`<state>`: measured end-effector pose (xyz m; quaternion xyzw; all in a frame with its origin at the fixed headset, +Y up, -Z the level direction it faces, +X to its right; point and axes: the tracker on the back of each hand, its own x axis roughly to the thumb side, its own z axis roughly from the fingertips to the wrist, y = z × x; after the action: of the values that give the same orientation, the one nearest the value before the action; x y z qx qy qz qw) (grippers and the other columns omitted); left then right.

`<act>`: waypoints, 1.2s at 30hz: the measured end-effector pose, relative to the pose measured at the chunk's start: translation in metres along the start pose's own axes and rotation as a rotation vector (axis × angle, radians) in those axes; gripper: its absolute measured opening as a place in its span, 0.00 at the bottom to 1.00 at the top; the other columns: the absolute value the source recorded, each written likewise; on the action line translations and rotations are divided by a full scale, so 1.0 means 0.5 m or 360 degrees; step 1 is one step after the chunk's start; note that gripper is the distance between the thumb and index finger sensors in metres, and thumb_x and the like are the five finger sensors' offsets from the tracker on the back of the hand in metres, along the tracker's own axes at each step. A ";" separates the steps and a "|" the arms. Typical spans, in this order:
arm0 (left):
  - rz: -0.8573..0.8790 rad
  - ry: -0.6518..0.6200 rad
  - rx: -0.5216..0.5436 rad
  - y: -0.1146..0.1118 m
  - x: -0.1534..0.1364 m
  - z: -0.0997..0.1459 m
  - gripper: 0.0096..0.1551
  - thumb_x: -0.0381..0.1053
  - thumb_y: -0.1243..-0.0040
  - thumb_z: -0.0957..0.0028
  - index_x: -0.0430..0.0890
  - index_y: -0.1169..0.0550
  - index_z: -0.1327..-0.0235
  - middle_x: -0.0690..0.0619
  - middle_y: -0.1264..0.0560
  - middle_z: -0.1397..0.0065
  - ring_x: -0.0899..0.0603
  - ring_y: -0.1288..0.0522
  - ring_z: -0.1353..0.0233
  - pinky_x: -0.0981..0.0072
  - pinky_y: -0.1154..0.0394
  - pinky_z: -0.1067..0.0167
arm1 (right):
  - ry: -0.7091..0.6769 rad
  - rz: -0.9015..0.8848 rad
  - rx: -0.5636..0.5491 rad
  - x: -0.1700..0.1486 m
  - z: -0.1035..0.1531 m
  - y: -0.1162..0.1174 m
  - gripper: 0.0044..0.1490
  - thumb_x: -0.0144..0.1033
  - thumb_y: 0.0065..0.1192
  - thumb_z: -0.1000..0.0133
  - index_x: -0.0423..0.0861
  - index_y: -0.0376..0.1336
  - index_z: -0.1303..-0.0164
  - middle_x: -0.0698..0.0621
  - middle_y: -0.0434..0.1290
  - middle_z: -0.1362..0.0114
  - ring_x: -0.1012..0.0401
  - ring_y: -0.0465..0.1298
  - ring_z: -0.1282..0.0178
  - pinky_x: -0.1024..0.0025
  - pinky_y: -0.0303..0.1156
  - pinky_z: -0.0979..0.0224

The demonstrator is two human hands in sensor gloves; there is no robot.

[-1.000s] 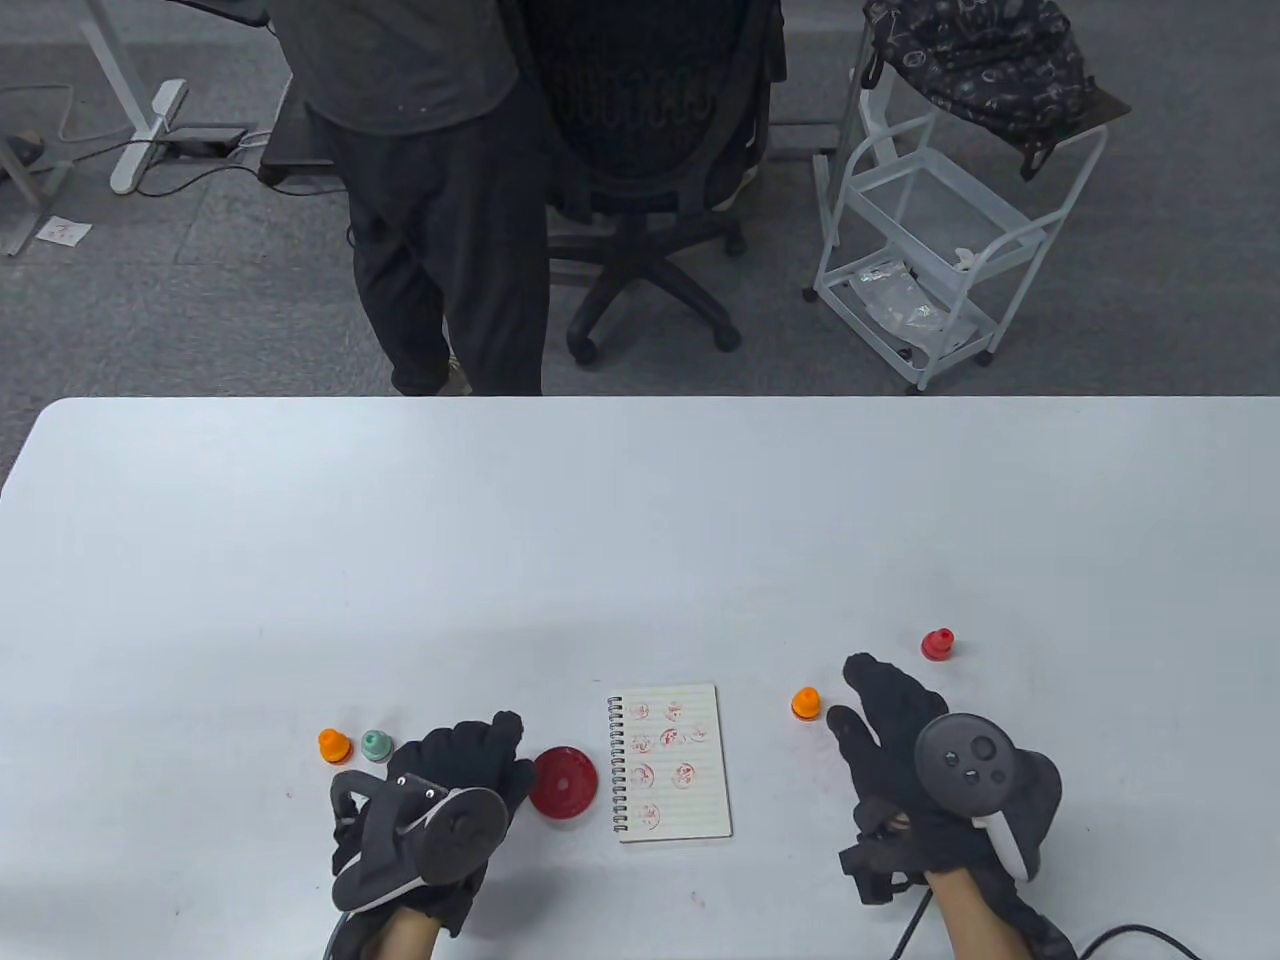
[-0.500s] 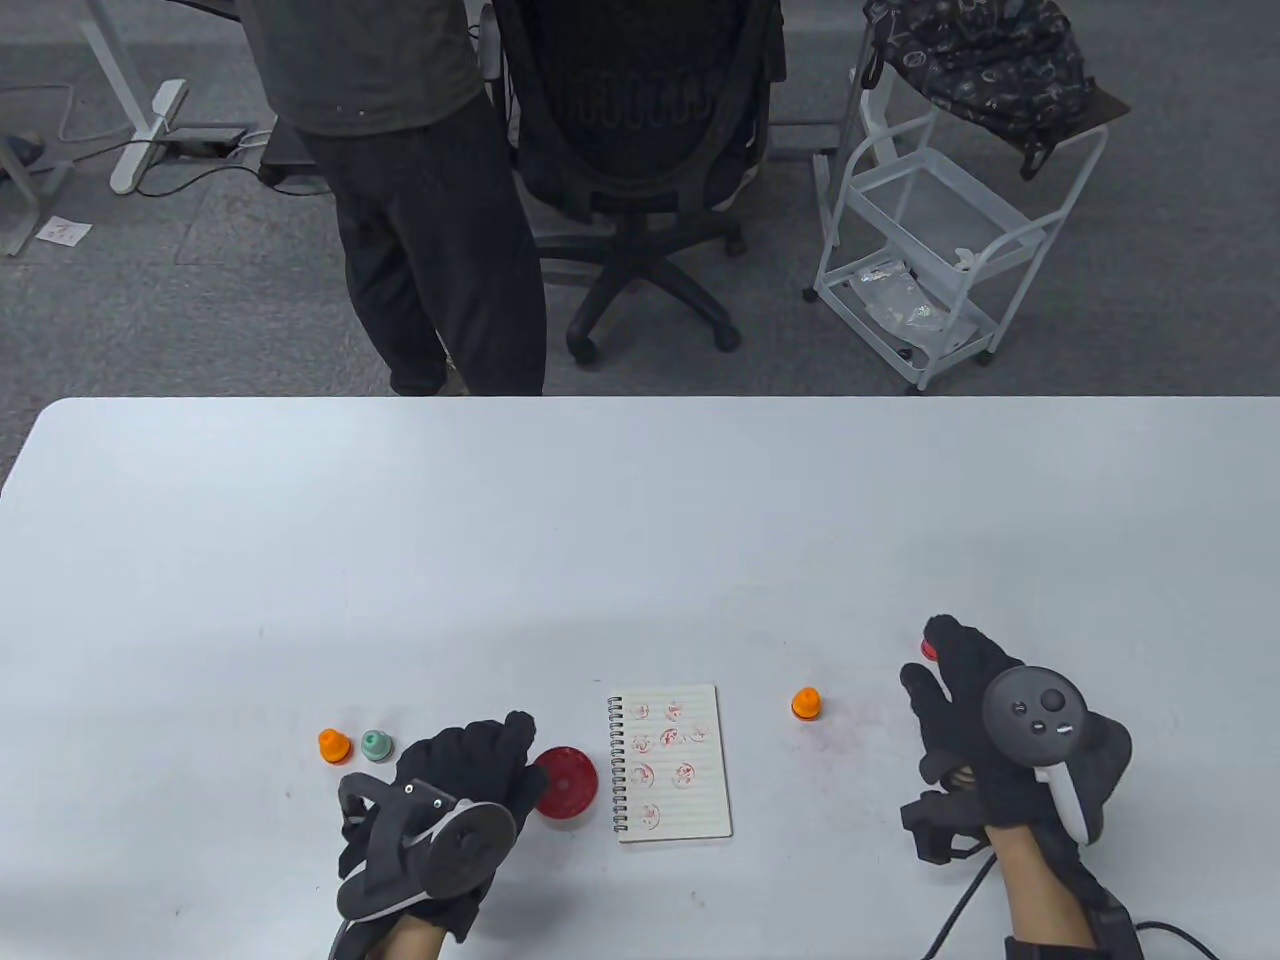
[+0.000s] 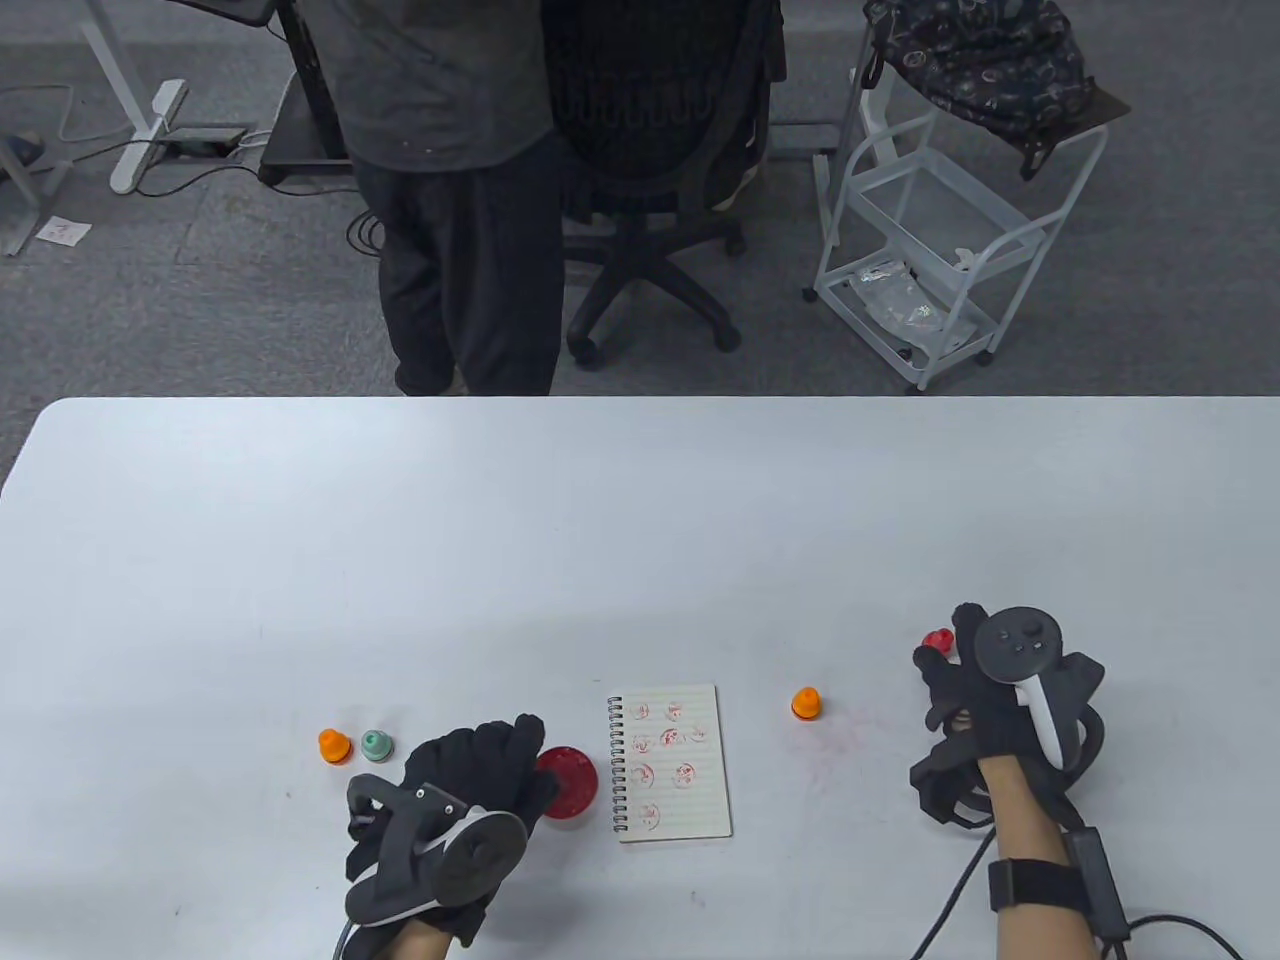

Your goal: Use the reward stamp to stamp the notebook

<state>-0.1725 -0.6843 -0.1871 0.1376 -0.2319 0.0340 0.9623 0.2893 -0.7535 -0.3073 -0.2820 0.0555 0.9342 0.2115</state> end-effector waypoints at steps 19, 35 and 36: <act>-0.0031 -0.0053 -0.0077 -0.018 0.017 -0.008 0.31 0.58 0.42 0.44 0.40 0.18 0.36 0.42 0.18 0.39 0.38 0.17 0.49 0.43 0.23 0.45 | 0.0255 0.0166 -0.0026 0.016 -0.031 0.046 0.39 0.54 0.70 0.55 0.64 0.59 0.33 0.57 0.60 0.24 0.51 0.59 0.22 0.49 0.57 0.18; 0.0145 -0.0064 -0.0051 -0.037 0.019 -0.011 0.31 0.58 0.42 0.44 0.41 0.19 0.35 0.42 0.18 0.38 0.38 0.17 0.48 0.43 0.23 0.45 | -0.0935 -0.0085 -0.0208 0.083 0.167 -0.062 0.42 0.44 0.72 0.55 0.54 0.55 0.31 0.54 0.70 0.38 0.58 0.73 0.42 0.56 0.71 0.32; 0.0167 -0.0067 -0.0043 -0.037 0.019 -0.011 0.32 0.58 0.42 0.44 0.41 0.20 0.34 0.42 0.18 0.38 0.37 0.17 0.48 0.43 0.23 0.45 | -0.0998 -0.0093 -0.0213 0.090 0.187 -0.064 0.42 0.44 0.73 0.55 0.54 0.56 0.32 0.54 0.70 0.40 0.59 0.74 0.44 0.57 0.71 0.33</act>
<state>-0.1593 -0.7006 -0.1918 0.1131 -0.2594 0.0784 0.9559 0.2219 -0.6873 -0.2535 0.0049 -0.0822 0.9707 0.2259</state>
